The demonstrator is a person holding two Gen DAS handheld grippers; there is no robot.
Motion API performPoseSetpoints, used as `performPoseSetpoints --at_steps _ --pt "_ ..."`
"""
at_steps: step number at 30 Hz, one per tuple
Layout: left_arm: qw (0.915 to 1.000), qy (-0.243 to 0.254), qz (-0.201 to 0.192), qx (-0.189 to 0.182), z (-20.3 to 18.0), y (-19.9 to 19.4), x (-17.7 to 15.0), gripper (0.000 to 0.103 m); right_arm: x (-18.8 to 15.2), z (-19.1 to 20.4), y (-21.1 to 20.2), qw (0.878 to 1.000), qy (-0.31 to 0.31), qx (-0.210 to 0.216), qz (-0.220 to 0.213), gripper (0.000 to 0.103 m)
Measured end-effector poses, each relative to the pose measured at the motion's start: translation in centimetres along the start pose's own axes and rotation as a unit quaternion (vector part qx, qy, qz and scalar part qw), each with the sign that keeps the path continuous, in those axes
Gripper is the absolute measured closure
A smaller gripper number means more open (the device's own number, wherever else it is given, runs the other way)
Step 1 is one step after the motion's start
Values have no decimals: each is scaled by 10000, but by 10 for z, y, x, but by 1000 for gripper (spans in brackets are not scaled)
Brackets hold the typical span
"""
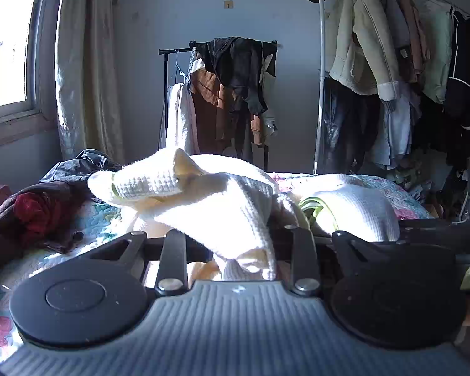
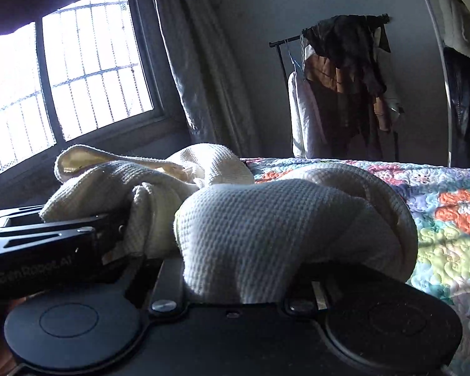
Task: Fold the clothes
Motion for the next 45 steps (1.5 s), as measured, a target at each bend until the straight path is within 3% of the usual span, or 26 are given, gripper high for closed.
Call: performPoseSetpoints --at_steps 5,11,18,23,29,32,33,34,36,37,39,45 --pt "9998 -35 -139 122 15 14 5 75 12 6 18 9986 -405 55 -349 74" --pt "9991 109 232 344 19 36 -20 75 -13 16 50 9983 -561 5 151 75" --pt "9989 278 -2 378 17 35 -22 78 -20 13 57 9986 -446 51 284 75" --pt "9973 374 249 578 17 42 -22 78 -19 8 66 9983 -388 -56 436 75" --pt "9985 134 341 407 22 47 -23 78 -20 -3 73 9973 -185 -167 684 75" --pt "9979 58 556 330 24 58 -20 78 -17 -9 75 9969 11 -180 762 74" --pt "9971 15 695 308 25 63 -21 75 -18 -13 79 9950 73 -163 978 72" --pt "9961 -28 834 286 26 68 -22 73 -20 -17 84 9922 134 -144 1227 61" --pt "9878 -398 1461 351 39 83 -38 51 -26 -27 94 9843 227 -236 1737 45" --pt "9816 -603 1768 402 47 90 -49 50 -32 -33 99 9792 258 -423 1966 44" --pt "9746 -859 2013 467 59 95 -67 50 -48 -47 105 9701 428 -671 2295 44" --pt "9661 -1383 2121 509 91 81 -105 50 -73 -71 87 9656 1095 -599 2282 44"
Point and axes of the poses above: each gripper's, at about its wrist camera, not at the fingertips, and y roughly the way its jaws point, z to its left, x to its top, the point moved 6 cm from there along y, roughly the way its jaws point, and after that the axes turned 7 degrees about z, right-handed, at the moved point
